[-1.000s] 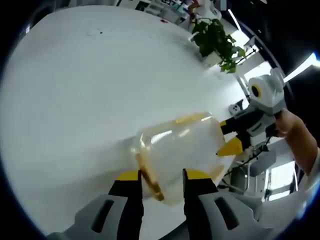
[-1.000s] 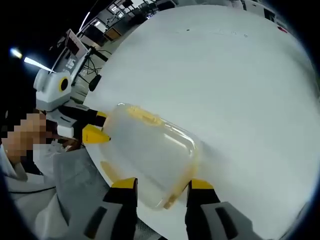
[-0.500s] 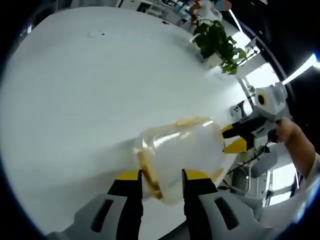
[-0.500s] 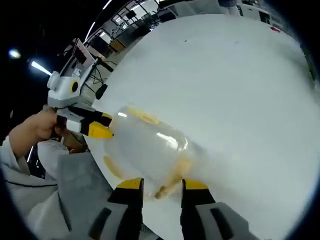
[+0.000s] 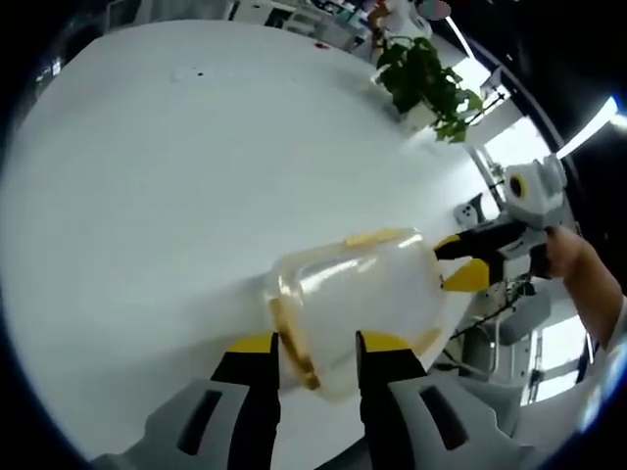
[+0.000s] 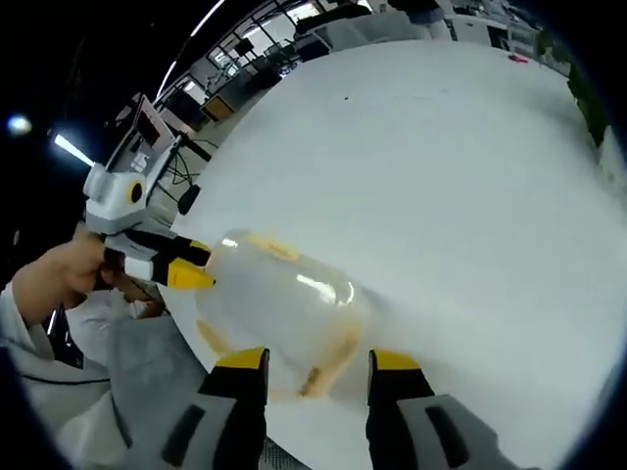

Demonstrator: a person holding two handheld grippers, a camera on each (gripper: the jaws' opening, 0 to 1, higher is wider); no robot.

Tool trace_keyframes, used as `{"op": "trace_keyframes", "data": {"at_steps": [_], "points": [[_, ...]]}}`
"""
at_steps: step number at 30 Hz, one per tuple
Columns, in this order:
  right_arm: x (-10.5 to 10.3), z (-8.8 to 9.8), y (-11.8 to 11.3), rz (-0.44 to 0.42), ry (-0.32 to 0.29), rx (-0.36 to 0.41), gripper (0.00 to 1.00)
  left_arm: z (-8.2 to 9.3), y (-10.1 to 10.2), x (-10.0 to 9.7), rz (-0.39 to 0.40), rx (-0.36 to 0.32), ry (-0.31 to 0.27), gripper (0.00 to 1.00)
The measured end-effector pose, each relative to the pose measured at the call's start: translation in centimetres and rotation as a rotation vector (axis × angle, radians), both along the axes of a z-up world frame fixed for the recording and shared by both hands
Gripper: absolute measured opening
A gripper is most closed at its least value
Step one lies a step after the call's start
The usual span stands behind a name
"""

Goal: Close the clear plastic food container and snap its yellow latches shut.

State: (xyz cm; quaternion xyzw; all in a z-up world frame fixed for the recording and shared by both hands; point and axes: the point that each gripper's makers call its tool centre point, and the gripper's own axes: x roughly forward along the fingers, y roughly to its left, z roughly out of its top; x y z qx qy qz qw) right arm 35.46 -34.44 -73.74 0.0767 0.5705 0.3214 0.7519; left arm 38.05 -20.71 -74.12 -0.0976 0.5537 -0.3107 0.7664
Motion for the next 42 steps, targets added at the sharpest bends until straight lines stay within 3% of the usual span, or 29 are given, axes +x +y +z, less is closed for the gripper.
{"op": "trace_keyframes", "data": {"at_steps": [4, 6, 10, 18, 20, 21, 22, 42], "points": [[-0.4, -0.5, 1.0, 0.023, 0.029, -0.041, 0.43, 0.0, -0.5, -0.1, -0.020, 0.004, -0.025, 0.28], [-0.4, -1.1, 0.5, 0.038, 0.033, -0.129, 0.42, 0.2, -0.5, -0.1, -0.031, 0.027, -0.049, 0.28], [-0.2, -1.0, 1.0, 0.028, 0.054, -0.152, 0.44, 0.2, -0.5, -0.2, -0.044, 0.043, -0.067, 0.27], [-0.3, -1.2, 1.2, 0.031, 0.079, -0.167, 0.43, 0.1, -0.5, -0.2, -0.072, 0.058, -0.076, 0.25], [-0.4, -1.2, 1.3, 0.041, 0.085, -0.157, 0.41, 0.1, -0.5, -0.3, -0.075, 0.057, -0.072, 0.24], [-0.6, -1.3, 1.7, 0.051, 0.110, -0.116, 0.41, 0.2, -0.6, -0.1, -0.064, 0.036, -0.066, 0.24], [-0.5, -1.3, 1.4, 0.012, 0.125, -0.115, 0.40, 0.4, -0.6, -0.1, -0.070, 0.040, -0.064, 0.24], [-0.4, -1.1, 1.2, 0.037, 0.086, -0.105, 0.44, 0.1, -0.2, -0.2, -0.073, 0.005, -0.037, 0.28]]}}
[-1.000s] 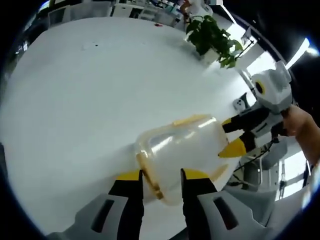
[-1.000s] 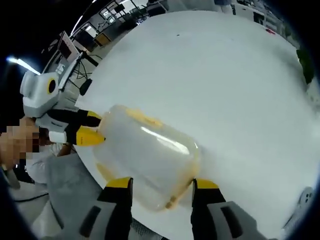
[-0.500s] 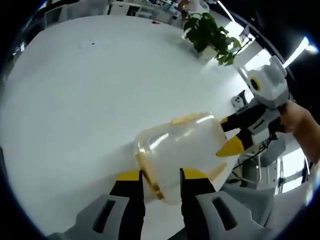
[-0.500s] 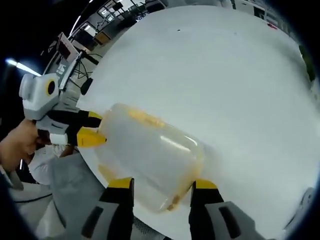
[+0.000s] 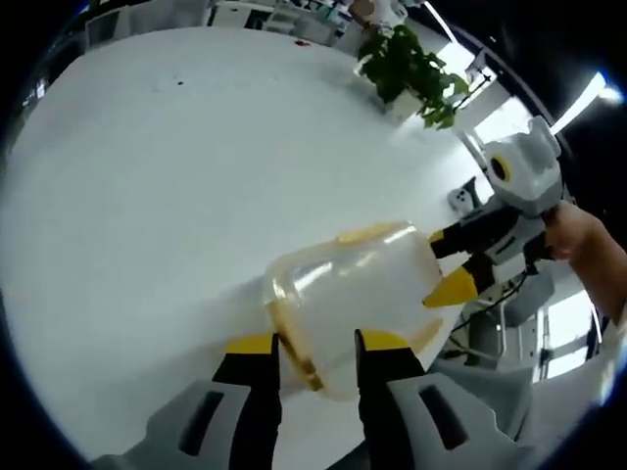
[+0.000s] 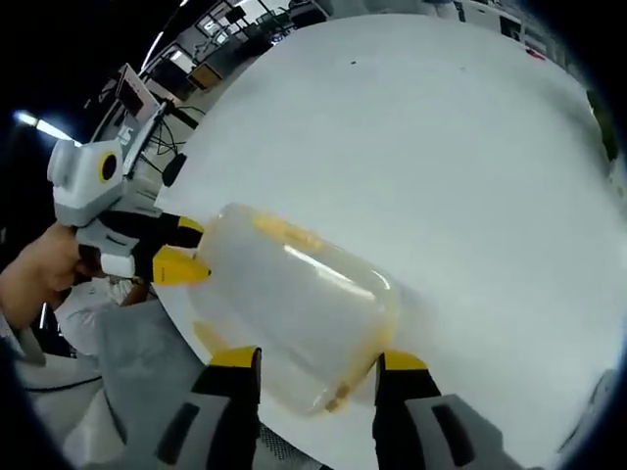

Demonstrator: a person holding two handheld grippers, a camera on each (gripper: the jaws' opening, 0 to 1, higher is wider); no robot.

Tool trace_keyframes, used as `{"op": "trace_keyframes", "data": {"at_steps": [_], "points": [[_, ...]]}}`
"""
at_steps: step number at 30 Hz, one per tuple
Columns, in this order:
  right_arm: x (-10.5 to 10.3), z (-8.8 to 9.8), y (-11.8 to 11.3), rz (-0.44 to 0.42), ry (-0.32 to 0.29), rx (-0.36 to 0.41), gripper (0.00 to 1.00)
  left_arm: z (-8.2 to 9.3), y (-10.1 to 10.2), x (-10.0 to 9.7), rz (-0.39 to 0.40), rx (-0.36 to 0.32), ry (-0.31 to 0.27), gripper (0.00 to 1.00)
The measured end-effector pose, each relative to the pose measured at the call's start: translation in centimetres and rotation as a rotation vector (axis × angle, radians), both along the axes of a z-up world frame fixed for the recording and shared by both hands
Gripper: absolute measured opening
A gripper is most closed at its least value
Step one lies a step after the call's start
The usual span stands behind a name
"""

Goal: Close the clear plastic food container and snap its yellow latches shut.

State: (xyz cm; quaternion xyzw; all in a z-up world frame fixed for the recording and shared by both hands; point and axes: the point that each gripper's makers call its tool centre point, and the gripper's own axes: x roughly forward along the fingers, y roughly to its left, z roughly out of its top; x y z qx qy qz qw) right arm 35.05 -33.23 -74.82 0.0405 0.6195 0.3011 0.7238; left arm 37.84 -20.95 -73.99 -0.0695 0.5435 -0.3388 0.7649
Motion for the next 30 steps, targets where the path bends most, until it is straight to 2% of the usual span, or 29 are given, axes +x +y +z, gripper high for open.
{"op": "trace_keyframes", "data": {"at_steps": [4, 6, 7, 8, 10, 12, 14, 16, 18, 21, 23, 25, 27, 30], "points": [[0.3, 0.1, 0.0, 0.011, -0.044, 0.020, 0.45, 0.1, -0.2, 0.2, -0.021, -0.002, -0.016, 0.29], [0.7, 0.1, -0.3, 0.048, -0.098, -0.001, 0.49, 0.1, -0.1, 0.3, -0.029, 0.004, -0.023, 0.29], [0.4, 0.1, -0.5, 0.063, -0.099, -0.014, 0.51, 0.2, 0.0, 0.2, -0.044, 0.011, -0.035, 0.29], [0.3, 0.1, -0.7, 0.103, -0.107, -0.031, 0.52, 0.4, 0.0, 0.2, -0.071, 0.022, -0.057, 0.28], [0.2, 0.5, -0.6, 0.192, -0.166, -0.035, 0.50, 0.8, 0.0, -0.1, -0.078, 0.012, -0.063, 0.31], [-0.1, 0.6, -0.8, 0.224, -0.172, -0.050, 0.47, 0.9, 0.2, 0.0, -0.117, 0.024, -0.089, 0.33], [0.2, 0.8, -1.1, 0.285, -0.225, -0.079, 0.46, 1.1, 0.7, 0.2, -0.133, 0.054, -0.119, 0.34], [0.7, 1.2, -1.1, 0.357, -0.294, -0.100, 0.48, 1.3, 0.5, 0.4, -0.155, 0.047, -0.142, 0.35], [0.8, 1.6, -0.8, 0.398, -0.328, -0.093, 0.50, 1.5, 0.2, 0.2, -0.178, 0.045, -0.152, 0.34], [0.8, 2.3, -0.3, 0.408, -0.345, -0.071, 0.47, 1.5, 0.3, 0.0, -0.269, 0.095, -0.212, 0.37], [1.1, 2.9, 0.1, 0.428, -0.385, -0.052, 0.46, 1.7, -0.1, 0.0, -0.309, 0.093, -0.248, 0.40], [1.4, 3.5, 0.7, 0.462, -0.434, -0.024, 0.44, 2.1, -0.3, -0.2, -0.313, 0.080, -0.253, 0.42], [1.3, 3.8, 0.7, 0.499, -0.448, -0.030, 0.42, 2.8, -0.4, 0.4, -0.338, 0.077, -0.308, 0.41], [1.4, 4.2, 1.2, 0.532, -0.484, -0.020, 0.41, 3.6, -0.7, 0.9, -0.355, 0.060, -0.343, 0.41]]}}
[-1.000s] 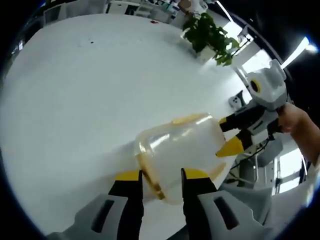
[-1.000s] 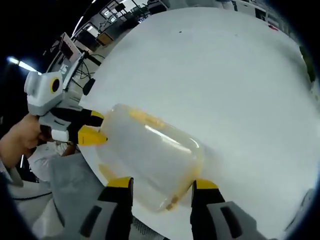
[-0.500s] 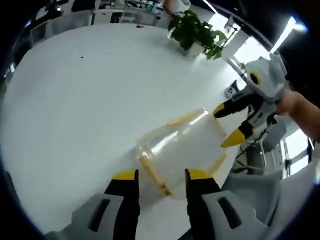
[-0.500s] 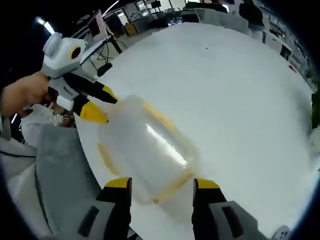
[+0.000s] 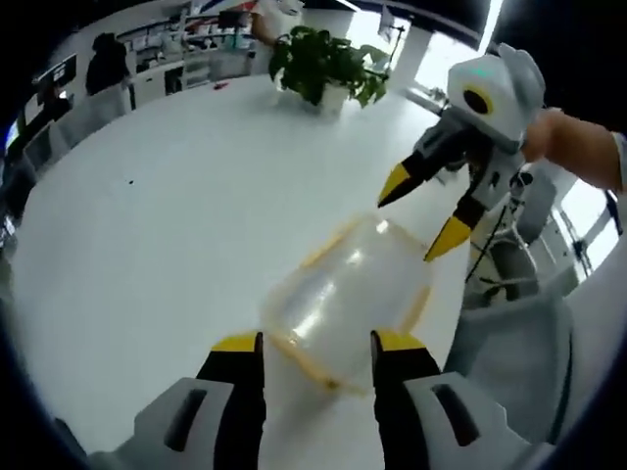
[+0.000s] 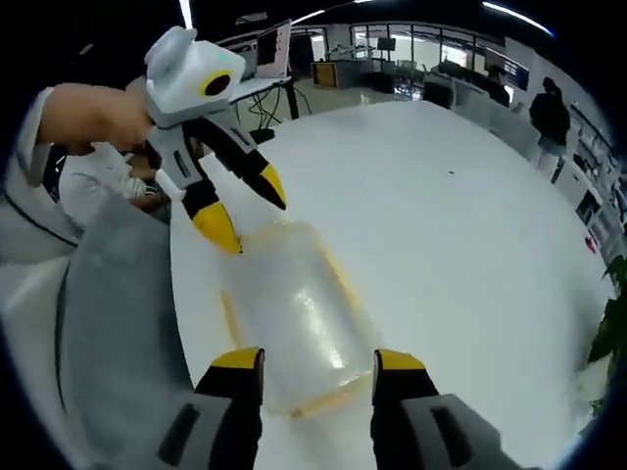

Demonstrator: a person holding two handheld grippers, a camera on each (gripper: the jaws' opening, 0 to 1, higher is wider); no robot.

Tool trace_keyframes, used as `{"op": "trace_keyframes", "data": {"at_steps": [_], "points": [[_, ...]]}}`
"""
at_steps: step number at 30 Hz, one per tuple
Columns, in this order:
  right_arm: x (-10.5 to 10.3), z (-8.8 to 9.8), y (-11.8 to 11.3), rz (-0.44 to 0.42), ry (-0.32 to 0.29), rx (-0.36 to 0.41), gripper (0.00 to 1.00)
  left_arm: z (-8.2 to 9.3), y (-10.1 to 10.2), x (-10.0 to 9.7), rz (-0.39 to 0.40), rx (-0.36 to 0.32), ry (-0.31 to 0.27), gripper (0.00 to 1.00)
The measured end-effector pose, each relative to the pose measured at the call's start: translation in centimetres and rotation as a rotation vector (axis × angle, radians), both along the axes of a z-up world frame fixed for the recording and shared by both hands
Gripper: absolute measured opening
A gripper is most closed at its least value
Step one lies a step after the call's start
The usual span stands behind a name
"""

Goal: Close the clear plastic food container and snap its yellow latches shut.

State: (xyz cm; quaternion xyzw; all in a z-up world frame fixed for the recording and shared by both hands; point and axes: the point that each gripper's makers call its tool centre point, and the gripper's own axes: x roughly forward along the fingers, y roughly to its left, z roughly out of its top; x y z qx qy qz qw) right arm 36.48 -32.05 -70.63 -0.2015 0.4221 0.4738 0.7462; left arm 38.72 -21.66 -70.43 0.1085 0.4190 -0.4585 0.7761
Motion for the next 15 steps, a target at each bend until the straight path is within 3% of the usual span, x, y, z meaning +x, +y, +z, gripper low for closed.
{"op": "trace_keyframes", "data": {"at_steps": [2, 6, 8, 11, 15], "points": [[-0.1, 0.2, 0.2, 0.025, -0.012, 0.001, 0.37, 0.2, -0.1, 0.0, -0.005, 0.000, -0.006, 0.40], [0.0, 0.6, 0.9, 0.057, -0.033, 0.020, 0.34, 0.8, -0.9, 0.0, -0.106, 0.002, -0.074, 0.41], [0.1, 0.9, 1.3, 0.070, -0.048, 0.032, 0.34, 1.1, -1.6, -0.5, -0.138, -0.022, -0.079, 0.38], [0.1, 1.3, 2.0, 0.085, -0.075, 0.055, 0.29, 1.4, -2.2, -0.6, -0.190, -0.021, -0.132, 0.35], [-0.2, 1.4, 2.7, 0.126, -0.091, 0.069, 0.27, 1.5, -3.0, -1.1, -0.243, -0.029, -0.158, 0.36]]}}
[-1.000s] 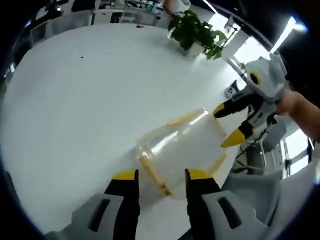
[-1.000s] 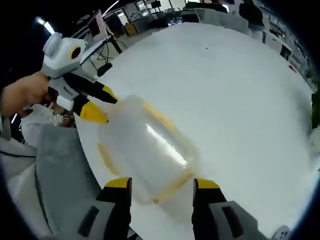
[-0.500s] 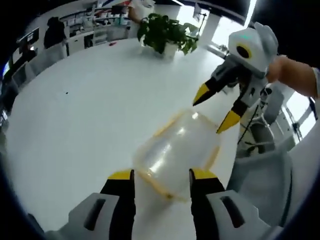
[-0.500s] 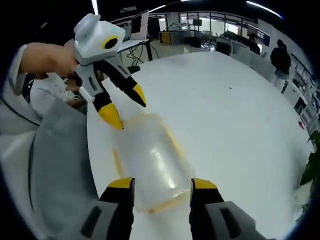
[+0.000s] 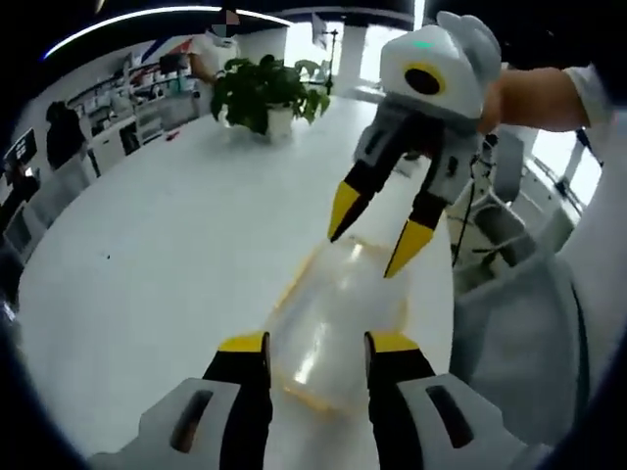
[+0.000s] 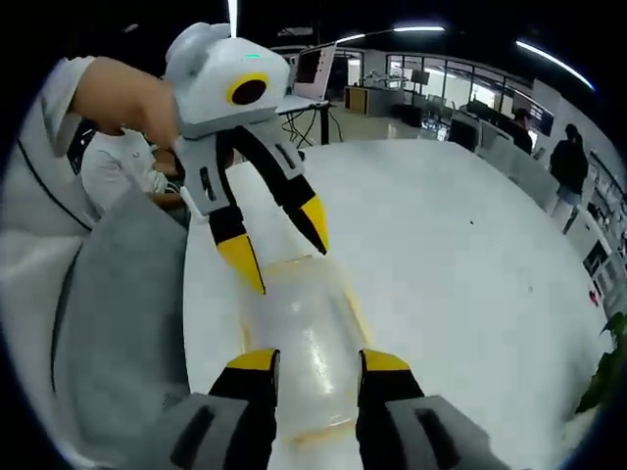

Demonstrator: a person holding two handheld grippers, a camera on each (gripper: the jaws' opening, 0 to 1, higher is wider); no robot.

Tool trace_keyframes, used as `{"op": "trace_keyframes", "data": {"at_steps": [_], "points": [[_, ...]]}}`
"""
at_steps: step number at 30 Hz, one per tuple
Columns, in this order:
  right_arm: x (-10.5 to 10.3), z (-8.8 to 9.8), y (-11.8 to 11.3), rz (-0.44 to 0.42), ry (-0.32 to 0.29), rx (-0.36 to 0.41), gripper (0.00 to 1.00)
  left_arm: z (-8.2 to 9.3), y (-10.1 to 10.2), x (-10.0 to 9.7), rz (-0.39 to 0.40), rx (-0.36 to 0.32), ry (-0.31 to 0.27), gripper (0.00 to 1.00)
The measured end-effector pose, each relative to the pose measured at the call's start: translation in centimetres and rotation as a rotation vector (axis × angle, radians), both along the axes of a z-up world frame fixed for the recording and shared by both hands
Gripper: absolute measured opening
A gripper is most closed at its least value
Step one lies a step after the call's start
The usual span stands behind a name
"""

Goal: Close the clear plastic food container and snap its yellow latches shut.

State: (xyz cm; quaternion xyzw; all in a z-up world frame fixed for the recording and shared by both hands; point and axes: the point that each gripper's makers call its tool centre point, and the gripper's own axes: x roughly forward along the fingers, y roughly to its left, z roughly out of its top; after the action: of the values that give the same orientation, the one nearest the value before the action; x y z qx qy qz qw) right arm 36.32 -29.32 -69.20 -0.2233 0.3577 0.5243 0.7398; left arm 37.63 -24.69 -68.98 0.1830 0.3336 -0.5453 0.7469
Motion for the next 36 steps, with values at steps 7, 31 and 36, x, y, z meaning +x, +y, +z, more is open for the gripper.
{"op": "trace_keyframes", "data": {"at_steps": [7, 31, 36], "points": [[-0.2, 0.3, 0.8, 0.039, -0.006, 0.019, 0.23, 0.1, -1.0, -1.1, -0.088, -0.015, -0.024, 0.29], [0.3, -1.2, 1.4, 0.096, -0.026, -0.012, 0.08, -1.5, -3.2, -3.0, -0.265, 0.039, -0.100, 0.00], [0.5, -1.6, 1.7, 0.108, -0.025, -0.015, 0.08, -2.0, -3.7, -3.5, -0.296, 0.047, -0.107, 0.00]]}}
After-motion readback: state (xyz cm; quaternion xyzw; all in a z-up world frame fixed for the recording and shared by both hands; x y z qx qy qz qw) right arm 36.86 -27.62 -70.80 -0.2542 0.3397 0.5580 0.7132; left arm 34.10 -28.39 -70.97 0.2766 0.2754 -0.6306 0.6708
